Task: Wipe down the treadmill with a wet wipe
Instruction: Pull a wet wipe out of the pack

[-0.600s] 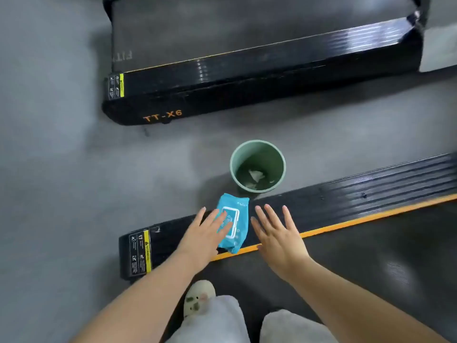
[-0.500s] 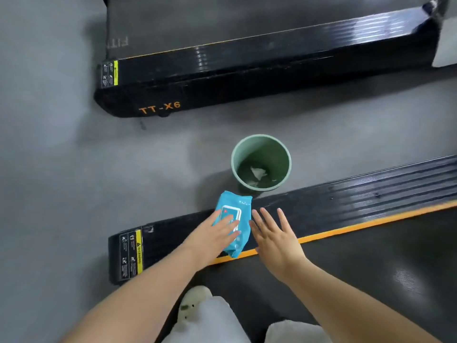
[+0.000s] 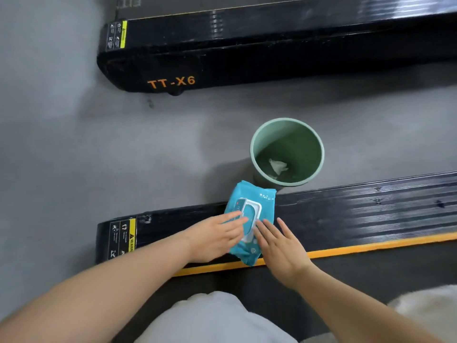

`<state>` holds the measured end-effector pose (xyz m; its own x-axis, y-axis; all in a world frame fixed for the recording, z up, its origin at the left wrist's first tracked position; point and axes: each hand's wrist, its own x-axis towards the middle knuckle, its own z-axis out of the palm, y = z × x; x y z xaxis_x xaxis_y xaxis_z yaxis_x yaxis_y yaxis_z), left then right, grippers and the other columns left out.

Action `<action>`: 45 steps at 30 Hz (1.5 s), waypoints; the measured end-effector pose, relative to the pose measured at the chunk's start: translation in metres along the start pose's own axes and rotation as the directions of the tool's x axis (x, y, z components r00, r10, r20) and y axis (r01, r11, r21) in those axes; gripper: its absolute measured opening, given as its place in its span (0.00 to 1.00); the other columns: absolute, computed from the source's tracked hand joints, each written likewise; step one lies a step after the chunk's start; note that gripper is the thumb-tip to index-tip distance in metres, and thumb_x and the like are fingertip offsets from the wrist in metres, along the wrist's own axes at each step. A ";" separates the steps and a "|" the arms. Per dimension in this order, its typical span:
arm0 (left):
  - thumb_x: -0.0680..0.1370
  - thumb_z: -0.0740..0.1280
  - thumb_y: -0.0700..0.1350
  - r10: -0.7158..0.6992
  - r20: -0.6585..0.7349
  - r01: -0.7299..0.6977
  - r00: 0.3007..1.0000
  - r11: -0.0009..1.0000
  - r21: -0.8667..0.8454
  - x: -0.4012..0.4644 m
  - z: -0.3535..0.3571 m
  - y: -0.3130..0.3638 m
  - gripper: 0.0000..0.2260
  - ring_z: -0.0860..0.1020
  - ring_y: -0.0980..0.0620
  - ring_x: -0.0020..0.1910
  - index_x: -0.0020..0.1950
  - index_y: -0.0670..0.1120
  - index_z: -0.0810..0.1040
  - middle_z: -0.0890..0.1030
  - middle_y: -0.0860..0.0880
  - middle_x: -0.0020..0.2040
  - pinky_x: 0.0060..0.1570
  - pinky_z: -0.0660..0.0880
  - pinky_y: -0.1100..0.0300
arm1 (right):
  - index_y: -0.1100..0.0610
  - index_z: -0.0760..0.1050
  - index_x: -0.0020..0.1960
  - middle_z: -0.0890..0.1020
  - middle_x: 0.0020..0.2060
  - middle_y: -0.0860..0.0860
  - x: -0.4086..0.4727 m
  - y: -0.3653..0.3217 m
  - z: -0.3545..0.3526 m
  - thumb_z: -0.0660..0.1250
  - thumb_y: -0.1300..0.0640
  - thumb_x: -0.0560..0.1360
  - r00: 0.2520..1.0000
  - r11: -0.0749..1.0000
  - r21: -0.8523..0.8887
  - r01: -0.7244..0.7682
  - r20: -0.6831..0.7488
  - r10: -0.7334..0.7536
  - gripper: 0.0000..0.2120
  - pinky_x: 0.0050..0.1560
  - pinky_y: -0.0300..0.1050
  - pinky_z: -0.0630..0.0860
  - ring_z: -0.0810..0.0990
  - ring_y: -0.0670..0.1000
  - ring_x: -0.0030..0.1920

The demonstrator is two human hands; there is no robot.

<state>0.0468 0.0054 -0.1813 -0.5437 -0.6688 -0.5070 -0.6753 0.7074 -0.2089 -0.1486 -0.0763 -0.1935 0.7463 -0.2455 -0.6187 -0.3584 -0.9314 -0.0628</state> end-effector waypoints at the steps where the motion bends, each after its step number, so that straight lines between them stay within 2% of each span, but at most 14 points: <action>1: 0.73 0.69 0.55 -0.024 -0.015 0.024 1.000 0.999 -0.024 -0.006 0.006 0.000 0.20 0.73 0.47 0.65 0.60 0.45 0.80 0.81 0.47 0.58 0.69 0.57 0.48 | 0.56 0.36 0.76 0.44 0.77 0.53 0.001 -0.001 -0.003 0.47 0.53 0.83 1.000 0.999 0.031 -0.009 -0.014 0.010 0.28 0.66 0.52 0.28 0.41 0.53 0.77; 4: 0.76 0.65 0.57 -0.122 -0.027 0.120 0.992 0.989 -0.085 -0.018 0.016 -0.002 0.23 0.74 0.45 0.64 0.66 0.46 0.76 0.78 0.46 0.61 0.70 0.54 0.48 | 0.55 0.42 0.78 0.57 0.75 0.53 0.006 -0.003 -0.010 0.51 0.53 0.82 0.997 0.995 0.093 -0.032 -0.070 0.039 0.28 0.69 0.51 0.31 0.53 0.54 0.75; 8: 0.83 0.52 0.52 -0.167 0.041 0.171 0.985 0.978 -0.120 -0.016 0.033 0.005 0.24 0.57 0.40 0.74 0.77 0.45 0.55 0.60 0.41 0.75 0.67 0.35 0.46 | 0.56 0.42 0.77 0.68 0.68 0.53 0.021 -0.001 -0.015 0.57 0.54 0.81 0.995 0.998 0.061 -0.028 -0.097 0.034 0.32 0.74 0.53 0.38 0.66 0.54 0.69; 11: 0.84 0.49 0.51 -0.198 0.047 0.204 0.979 0.962 -0.184 -0.008 0.032 0.005 0.24 0.55 0.38 0.74 0.77 0.44 0.51 0.55 0.40 0.76 0.68 0.33 0.45 | 0.57 0.45 0.77 0.72 0.64 0.51 0.037 0.001 -0.018 0.54 0.53 0.82 0.978 0.986 0.124 -0.110 -0.166 0.130 0.28 0.74 0.50 0.48 0.71 0.53 0.64; 14: 0.84 0.49 0.51 -0.215 0.049 0.220 0.975 0.952 -0.214 -0.006 0.029 0.006 0.23 0.57 0.38 0.73 0.77 0.44 0.52 0.55 0.41 0.76 0.72 0.39 0.43 | 0.53 0.57 0.73 0.74 0.61 0.50 0.049 0.000 -0.022 0.51 0.48 0.82 0.944 0.947 0.266 -0.179 -0.223 0.241 0.21 0.65 0.47 0.62 0.74 0.52 0.60; 21: 0.83 0.51 0.51 -0.210 0.020 0.208 0.978 0.945 -0.252 -0.004 0.029 0.007 0.22 0.63 0.39 0.70 0.75 0.43 0.58 0.60 0.41 0.74 0.73 0.48 0.44 | 0.52 0.74 0.57 0.74 0.55 0.48 0.053 -0.002 -0.019 0.60 0.53 0.80 0.914 0.885 0.441 -0.148 -0.282 0.293 0.08 0.54 0.42 0.67 0.74 0.49 0.51; 23: 0.84 0.49 0.51 -0.237 0.025 0.235 0.971 0.934 -0.269 -0.004 0.029 0.007 0.23 0.60 0.40 0.72 0.76 0.42 0.54 0.58 0.42 0.76 0.73 0.44 0.45 | 0.52 0.77 0.47 0.78 0.46 0.47 0.049 -0.003 -0.018 0.72 0.55 0.72 0.907 0.912 0.402 -0.085 -0.348 0.237 0.06 0.47 0.43 0.72 0.76 0.49 0.44; 25: 0.84 0.47 0.53 -0.260 0.045 0.261 0.965 0.918 -0.297 -0.002 0.028 0.007 0.25 0.55 0.42 0.74 0.78 0.44 0.47 0.52 0.43 0.77 0.70 0.36 0.47 | 0.52 0.77 0.37 0.78 0.35 0.46 0.043 -0.005 -0.009 0.82 0.56 0.56 0.927 0.942 0.336 -0.011 -0.349 0.135 0.16 0.35 0.43 0.74 0.76 0.49 0.33; 26: 0.83 0.46 0.54 -0.256 0.063 0.262 0.965 0.914 -0.311 -0.001 0.027 0.008 0.25 0.52 0.42 0.75 0.78 0.46 0.44 0.49 0.43 0.78 0.68 0.32 0.48 | 0.52 0.77 0.35 0.78 0.32 0.46 0.040 -0.007 -0.003 0.83 0.55 0.53 0.932 0.958 0.287 0.021 -0.353 0.085 0.17 0.33 0.43 0.74 0.76 0.49 0.31; 28: 0.83 0.47 0.55 -0.222 0.079 0.236 0.972 0.914 -0.329 0.000 0.025 0.008 0.25 0.49 0.42 0.76 0.78 0.51 0.43 0.47 0.43 0.78 0.67 0.30 0.47 | 0.51 0.79 0.39 0.81 0.34 0.45 0.031 -0.010 0.006 0.78 0.52 0.62 0.919 0.968 0.229 0.103 -0.394 -0.005 0.10 0.34 0.43 0.76 0.78 0.49 0.34; 30: 0.83 0.47 0.57 -0.194 0.090 0.213 0.977 0.915 -0.342 0.001 0.026 0.009 0.25 0.48 0.41 0.76 0.78 0.53 0.44 0.47 0.43 0.78 0.66 0.30 0.46 | 0.52 0.79 0.44 0.82 0.34 0.46 0.025 -0.011 0.006 0.72 0.52 0.69 0.905 0.947 0.305 0.104 -0.423 0.036 0.06 0.35 0.44 0.78 0.80 0.48 0.34; 33: 0.82 0.48 0.58 -0.198 0.093 0.218 0.976 0.905 -0.366 0.001 0.029 0.011 0.26 0.46 0.42 0.76 0.77 0.54 0.44 0.46 0.43 0.78 0.66 0.29 0.46 | 0.55 0.79 0.45 0.80 0.32 0.48 0.031 -0.011 -0.012 0.82 0.53 0.57 0.939 0.942 0.333 -0.032 -0.313 0.142 0.20 0.30 0.42 0.76 0.78 0.48 0.30; 37: 0.82 0.48 0.58 -0.196 0.084 0.213 0.977 0.907 -0.363 0.002 0.033 0.012 0.26 0.46 0.41 0.76 0.78 0.53 0.44 0.45 0.42 0.78 0.65 0.27 0.46 | 0.53 0.71 0.63 0.73 0.56 0.52 0.045 -0.010 -0.024 0.69 0.53 0.74 0.988 0.978 0.184 -0.100 -0.101 0.120 0.19 0.56 0.45 0.70 0.73 0.52 0.55; 45: 0.82 0.47 0.58 -0.173 0.073 0.188 0.982 0.912 -0.364 0.003 0.033 0.008 0.24 0.47 0.42 0.76 0.77 0.53 0.51 0.48 0.42 0.78 0.65 0.27 0.46 | 0.57 0.72 0.61 0.73 0.55 0.53 0.060 -0.017 -0.026 0.64 0.54 0.78 0.992 0.994 0.075 -0.076 -0.096 0.084 0.13 0.52 0.45 0.67 0.72 0.53 0.55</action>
<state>0.0559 0.0164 -0.2120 -0.3805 -0.7629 -0.5227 -0.8996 0.4364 0.0180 -0.0829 -0.0827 -0.2095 0.7642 -0.3472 -0.5436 -0.4558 -0.8870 -0.0742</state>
